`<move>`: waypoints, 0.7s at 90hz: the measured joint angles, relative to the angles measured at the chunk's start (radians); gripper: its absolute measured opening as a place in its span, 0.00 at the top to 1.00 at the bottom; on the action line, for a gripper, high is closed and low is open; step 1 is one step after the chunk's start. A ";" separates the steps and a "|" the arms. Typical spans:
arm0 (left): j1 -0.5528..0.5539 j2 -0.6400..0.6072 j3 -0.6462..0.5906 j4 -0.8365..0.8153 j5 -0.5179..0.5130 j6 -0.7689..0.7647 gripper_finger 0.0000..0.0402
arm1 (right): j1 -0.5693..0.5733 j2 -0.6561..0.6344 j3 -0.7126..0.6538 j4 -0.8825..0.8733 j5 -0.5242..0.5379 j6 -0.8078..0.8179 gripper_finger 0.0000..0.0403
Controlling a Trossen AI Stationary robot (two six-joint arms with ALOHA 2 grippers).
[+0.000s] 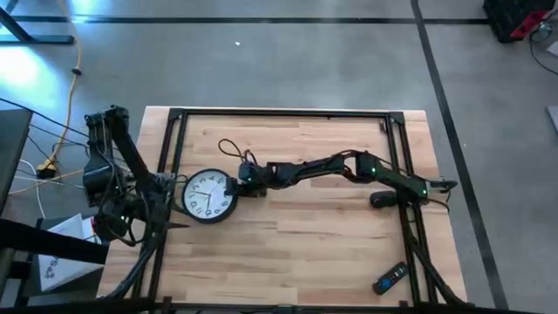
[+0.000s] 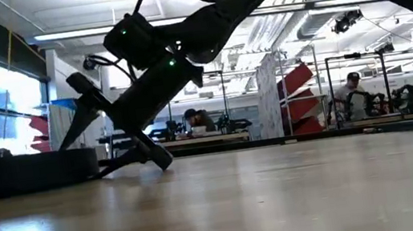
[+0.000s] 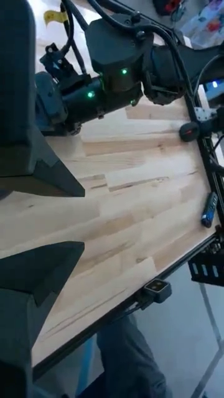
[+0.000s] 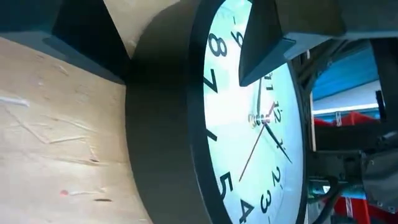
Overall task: Insert battery
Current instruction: Insert the yellow battery into the white-black wall clock
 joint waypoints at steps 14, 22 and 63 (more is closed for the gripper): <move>0.000 0.000 0.000 0.006 -0.014 -0.002 0.73 | 0.001 -0.010 -0.003 0.010 -0.008 -0.009 0.32; 0.000 0.000 0.000 0.016 -0.013 0.000 0.73 | 0.004 -0.037 -0.003 -0.079 -0.004 -0.076 0.32; 0.024 0.012 0.000 0.060 -0.179 0.001 0.73 | -0.013 -0.200 -0.007 -0.435 0.151 -0.530 0.32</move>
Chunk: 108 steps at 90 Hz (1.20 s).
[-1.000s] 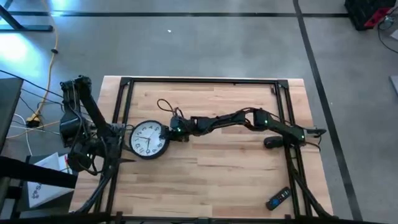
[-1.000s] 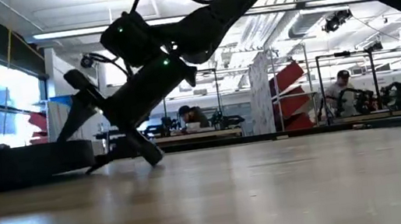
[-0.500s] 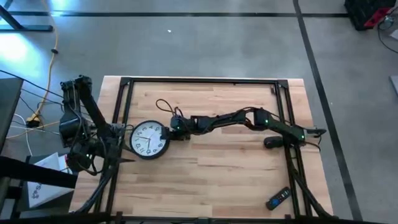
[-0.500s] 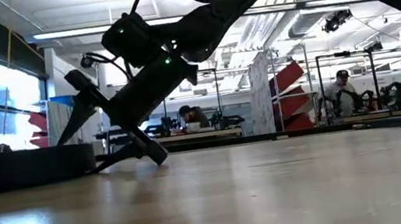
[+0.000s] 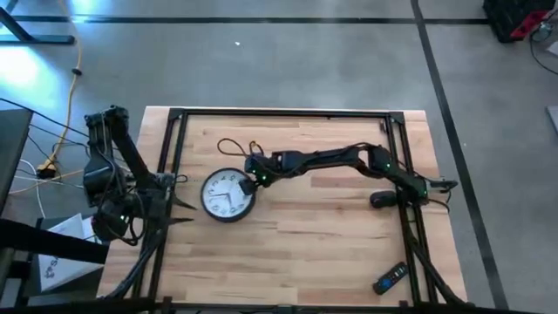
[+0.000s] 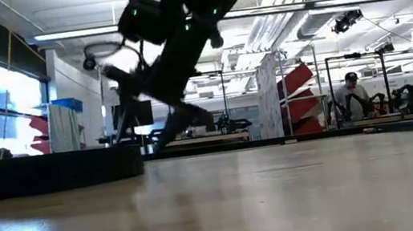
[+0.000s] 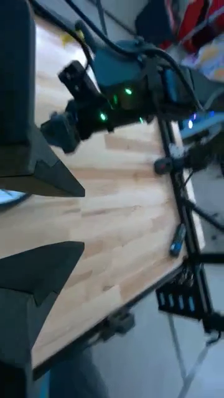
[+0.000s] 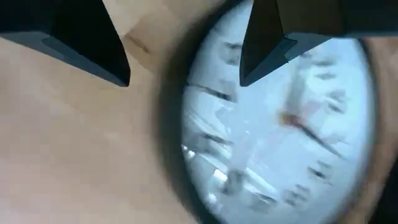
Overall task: Insert battery
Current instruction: Insert the yellow battery into the white-black wall clock
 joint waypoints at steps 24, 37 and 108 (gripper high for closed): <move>0.147 0.017 0.000 -0.001 -0.021 -0.030 0.73 | 0.022 -0.121 0.000 -0.127 0.200 -0.242 0.32; 0.248 0.043 0.000 0.000 0.018 -0.027 0.73 | 0.034 -0.187 -0.095 -0.219 0.130 -0.404 0.32; 0.606 0.158 0.000 0.039 0.140 0.022 0.73 | 0.069 -0.112 -0.463 0.455 0.024 -0.785 0.32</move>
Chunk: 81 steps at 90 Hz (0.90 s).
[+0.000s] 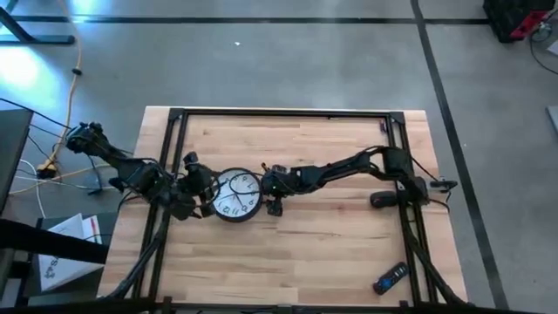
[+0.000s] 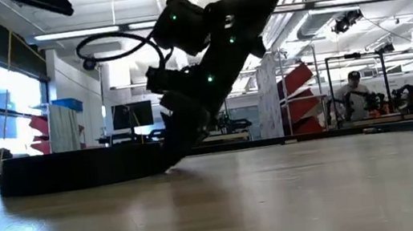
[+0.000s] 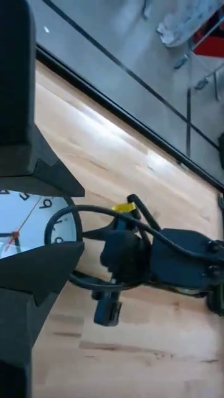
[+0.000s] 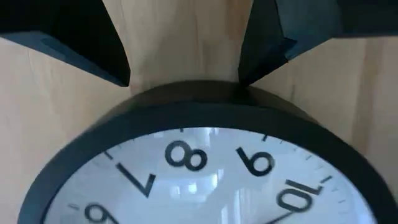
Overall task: Insert battery
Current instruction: Insert the yellow battery into the white-black wall clock, then insert the black battery into the black computer mouse
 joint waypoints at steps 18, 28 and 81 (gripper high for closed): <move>0.012 0.006 0.000 0.048 0.027 0.030 0.73 | 0.000 0.022 0.001 0.108 -0.006 -0.027 0.32; 0.016 0.007 0.000 0.071 0.029 0.040 0.73 | 0.000 0.048 0.000 0.169 -0.031 -0.029 0.32; 0.023 0.007 0.000 0.185 0.035 0.091 0.73 | -0.001 0.196 0.253 0.087 -0.169 -0.179 0.32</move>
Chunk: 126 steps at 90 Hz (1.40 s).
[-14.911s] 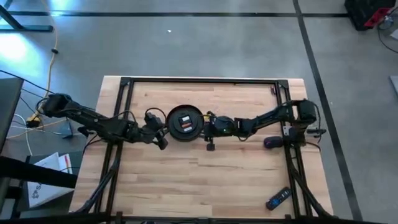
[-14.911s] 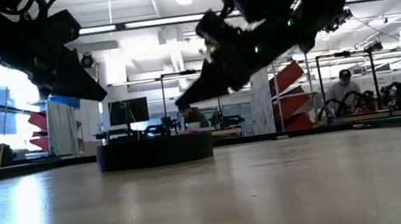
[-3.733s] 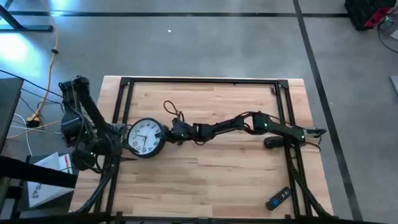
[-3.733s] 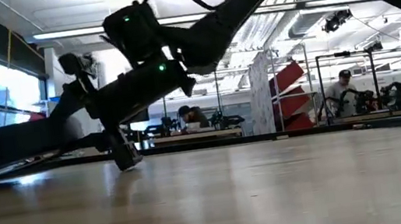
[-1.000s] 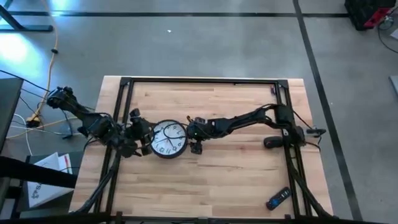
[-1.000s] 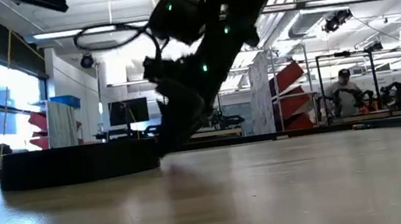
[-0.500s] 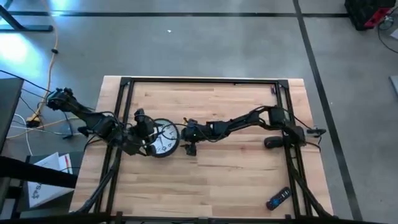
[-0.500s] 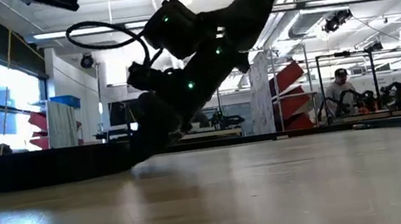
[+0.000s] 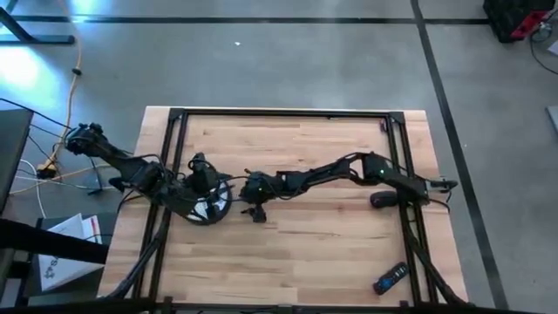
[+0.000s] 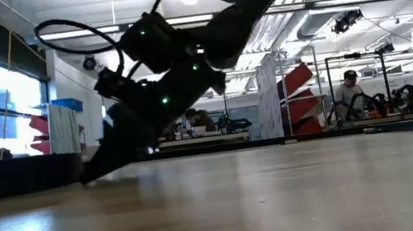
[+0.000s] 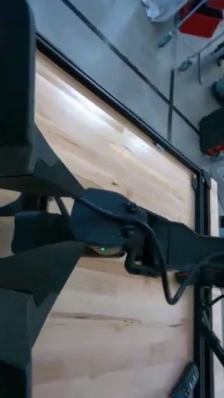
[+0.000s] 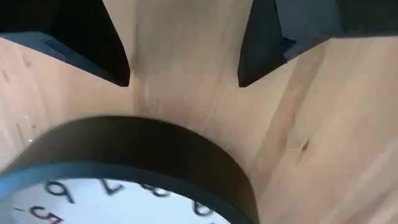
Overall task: Insert battery
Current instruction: Insert the black battery into the black computer mouse
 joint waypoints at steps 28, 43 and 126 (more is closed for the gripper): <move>0.032 0.000 0.000 -0.009 -0.014 0.007 0.73 | -0.017 -0.330 -0.265 -0.124 0.236 0.012 0.32; 0.113 0.000 0.000 0.018 0.016 0.055 0.73 | -0.049 -0.594 -0.532 -0.114 0.403 0.159 0.32; 0.543 0.327 0.000 0.542 0.625 0.488 0.73 | -0.594 -0.982 -0.949 -0.476 0.678 0.877 0.32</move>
